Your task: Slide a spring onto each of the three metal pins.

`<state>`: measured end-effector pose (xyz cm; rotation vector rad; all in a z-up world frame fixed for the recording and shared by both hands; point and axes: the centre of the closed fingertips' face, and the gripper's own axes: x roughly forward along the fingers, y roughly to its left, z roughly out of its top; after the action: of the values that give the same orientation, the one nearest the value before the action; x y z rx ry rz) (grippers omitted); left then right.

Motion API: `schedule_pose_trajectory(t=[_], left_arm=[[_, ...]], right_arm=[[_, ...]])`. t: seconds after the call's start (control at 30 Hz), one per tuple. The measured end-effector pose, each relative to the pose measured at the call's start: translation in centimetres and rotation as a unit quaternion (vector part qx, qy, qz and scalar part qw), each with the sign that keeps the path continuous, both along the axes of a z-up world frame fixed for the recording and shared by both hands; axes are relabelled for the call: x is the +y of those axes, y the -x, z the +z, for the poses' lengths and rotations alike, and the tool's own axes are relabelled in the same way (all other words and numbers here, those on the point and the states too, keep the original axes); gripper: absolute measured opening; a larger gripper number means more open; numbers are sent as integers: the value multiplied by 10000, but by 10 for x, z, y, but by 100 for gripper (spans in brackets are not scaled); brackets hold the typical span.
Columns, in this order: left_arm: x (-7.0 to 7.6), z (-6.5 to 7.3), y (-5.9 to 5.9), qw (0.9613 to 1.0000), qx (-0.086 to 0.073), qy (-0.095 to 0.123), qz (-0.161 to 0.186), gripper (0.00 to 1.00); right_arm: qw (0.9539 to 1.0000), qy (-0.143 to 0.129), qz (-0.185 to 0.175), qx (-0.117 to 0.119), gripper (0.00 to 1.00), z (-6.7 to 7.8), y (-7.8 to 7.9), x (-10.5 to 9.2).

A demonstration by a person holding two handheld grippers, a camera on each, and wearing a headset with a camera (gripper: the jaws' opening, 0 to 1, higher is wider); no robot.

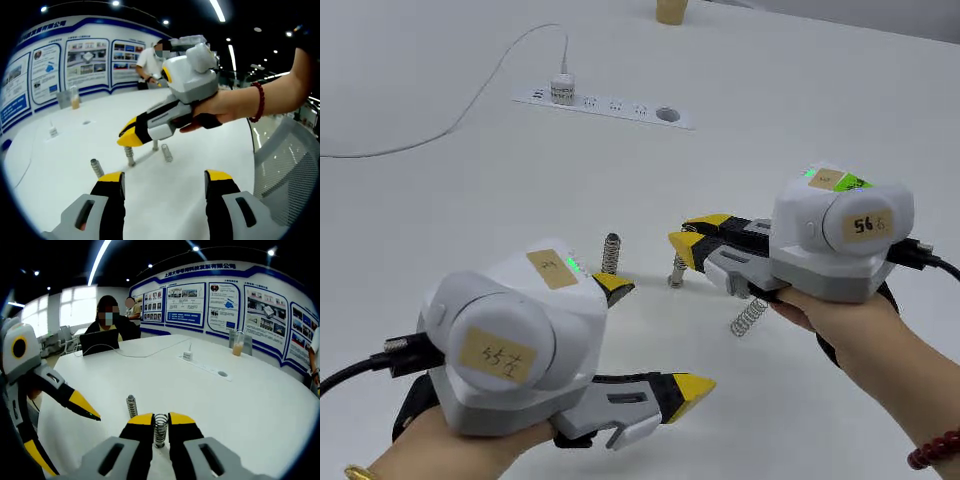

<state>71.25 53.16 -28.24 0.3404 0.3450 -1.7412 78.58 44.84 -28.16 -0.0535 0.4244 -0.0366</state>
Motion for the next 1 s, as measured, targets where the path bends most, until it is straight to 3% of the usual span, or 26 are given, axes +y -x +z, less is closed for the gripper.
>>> schedule_pose_trajectory(t=[0.63, 0.8, 1.0], left_arm=[[1, 0, -2, 10000, 10, -24, 29, 64], [0, 2, -3, 9999, 79, 30, 58, 64], [0, 1, -2, 10000, 53, 1, 46, 63]], right_arm=[[9994, -73, -102, 317, 12, -20, 2, 1], [9991, -89, -125, 402, 12, -24, 4, 0], [9990, -127, -144, 405, 12, -25, 3, -1]])
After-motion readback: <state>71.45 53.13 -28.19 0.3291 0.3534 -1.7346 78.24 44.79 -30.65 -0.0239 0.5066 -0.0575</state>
